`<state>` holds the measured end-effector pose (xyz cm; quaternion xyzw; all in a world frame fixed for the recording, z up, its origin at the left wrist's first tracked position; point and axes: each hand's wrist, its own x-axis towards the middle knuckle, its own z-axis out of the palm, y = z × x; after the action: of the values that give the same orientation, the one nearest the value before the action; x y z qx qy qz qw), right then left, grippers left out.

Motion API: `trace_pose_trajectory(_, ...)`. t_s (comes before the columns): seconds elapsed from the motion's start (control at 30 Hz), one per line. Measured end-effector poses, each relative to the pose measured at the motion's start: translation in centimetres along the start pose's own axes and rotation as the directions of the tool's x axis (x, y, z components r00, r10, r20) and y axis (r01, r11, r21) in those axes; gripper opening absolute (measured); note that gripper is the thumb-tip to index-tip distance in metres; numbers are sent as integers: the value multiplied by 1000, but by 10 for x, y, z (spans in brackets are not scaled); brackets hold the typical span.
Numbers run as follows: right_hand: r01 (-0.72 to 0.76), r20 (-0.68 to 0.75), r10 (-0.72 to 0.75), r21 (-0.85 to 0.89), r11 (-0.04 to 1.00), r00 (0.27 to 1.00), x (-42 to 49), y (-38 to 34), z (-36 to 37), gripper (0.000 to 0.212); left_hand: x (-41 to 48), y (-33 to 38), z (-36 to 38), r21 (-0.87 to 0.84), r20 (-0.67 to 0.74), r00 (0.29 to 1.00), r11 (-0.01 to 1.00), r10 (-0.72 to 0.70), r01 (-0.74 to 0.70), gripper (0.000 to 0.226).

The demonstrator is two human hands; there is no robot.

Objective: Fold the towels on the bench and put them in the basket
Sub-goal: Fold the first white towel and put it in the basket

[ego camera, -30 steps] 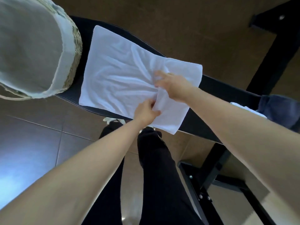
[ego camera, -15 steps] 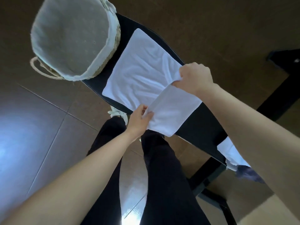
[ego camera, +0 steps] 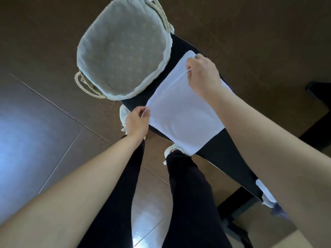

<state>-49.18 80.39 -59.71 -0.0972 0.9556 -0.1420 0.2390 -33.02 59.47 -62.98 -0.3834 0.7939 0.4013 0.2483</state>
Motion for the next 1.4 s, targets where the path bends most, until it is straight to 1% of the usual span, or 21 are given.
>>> trace_pose_trajectory(0.13, -31, -18, 31, 30, 999, 999, 12, -5, 16, 29, 16, -5, -2, 82, -13, 999, 996, -45, 46, 24)
trace_pose_trajectory(0.17, -29, -21, 30, 73, 997, 999, 13, -5, 18, 37, 19, -6, -3, 95, -9, 998, 994, -57, 58, 23)
trace_pose_trajectory(0.27, 2, 43, -15, 280, 960, 999, 8, -5, 26, 76, 23, -6, -9, 150, -9, 999, 987, -50, 51, 19)
trace_pose_trajectory(0.3, -9, 54, -9, 322, 947, 999, 3, -3, 27, 83, 24, -6, -11, 168, -27, 999, 985, -33, 37, 17)
trace_pose_trajectory(0.37, -76, 14, 76, 364, 928, 997, -14, 1, 34, 85, 25, -5, -14, 201, -53, 998, 979, 25, -14, 14)
trace_pose_trajectory(0.43, -213, -70, 264, 412, 886, 962, -42, 6, 47, 78, 24, -4, -13, 211, -6, 993, 971, 116, -112, 26)
trace_pose_trajectory(0.5, -401, -115, 514, 491, 773, 850, -79, 8, 64, 72, 24, -1, -10, 204, 81, 985, 964, 155, -168, 44)
trace_pose_trajectory(0.53, -502, -103, 637, 526, 686, 764, -100, 9, 74, 71, 25, 0, -9, 212, 118, 982, 963, 145, -168, 49)
trace_pose_trajectory(0.6, -672, -10, 832, 584, 455, 555, -139, 13, 95, 69, 29, 0, -5, 237, 170, 978, 959, 119, -158, 48)
trace_pose_trajectory(0.67, -756, 164, 914, 625, 195, 371, -169, 19, 115, 67, 32, -2, -2, 256, 176, 976, 952, 126, -169, 38)
trace_pose_trajectory(0.7, -780, 248, 918, 618, 96, 310, -179, 21, 124, 65, 33, -3, -1, 270, 167, 976, 945, 144, -185, 33)
trace_pose_trajectory(0.77, -807, 376, 889, 591, -14, 260, -193, 17, 140, 56, 32, -5, 0, 310, 151, 969, 922, 193, -232, 24)
trace_pose_trajectory(0.9, -763, 530, 821, 616, -198, 215, -202, -5, 162, 37, 29, -6, 0, 386, 165, 957, 877, 237, -284, 22)
trace_pose_trajectory(0.97, -741, 547, 809, 631, -229, 216, -203, -11, 166, 24, 29, -9, 0, 402, 185, 959, 873, 216, -275, 21)
trace_pose_trajectory(1.0, -733, 539, 812, 641, -225, 222, -204, -9, 167, 15, 28, -9, 0, 393, 200, 963, 885, 182, -249, 21)
trace_pose_trajectory(1.03, -720, 521, 822, 659, -217, 230, -205, -5, 167, 13, 26, -11, 1, 383, 215, 966, 898, 144, -219, 23)
trace_pose_trajectory(1.13, -697, 446, 861, 698, -164, 245, -215, 18, 158, 24, 15, -21, 6, 384, 282, 958, 911, 40, -151, 21)
trace_pose_trajectory(1.2, -702, 429, 855, 704, -113, 293, -225, 36, 153, 19, 1, -29, 15, 319, 319, 947, 944, -28, -80, 15)
trace_pose_trajectory(1.27, -714, 432, 831, 697, -60, 352, -238, 51, 152, 13, -15, -32, 24, 247, 290, 956, 968, -30, -44, 10)
trace_pose_trajectory(1.3, -714, 429, 821, 699, -38, 376, -244, 56, 153, 15, -24, -32, 27, 218, 263, 965, 975, -17, -42, 9)
trace_pose_trajectory(1.4, -717, 428, 801, 698, 1, 418, -263, 62, 150, 19, -51, -30, 24, 158, 176, 984, 987, 1, -29, 21)
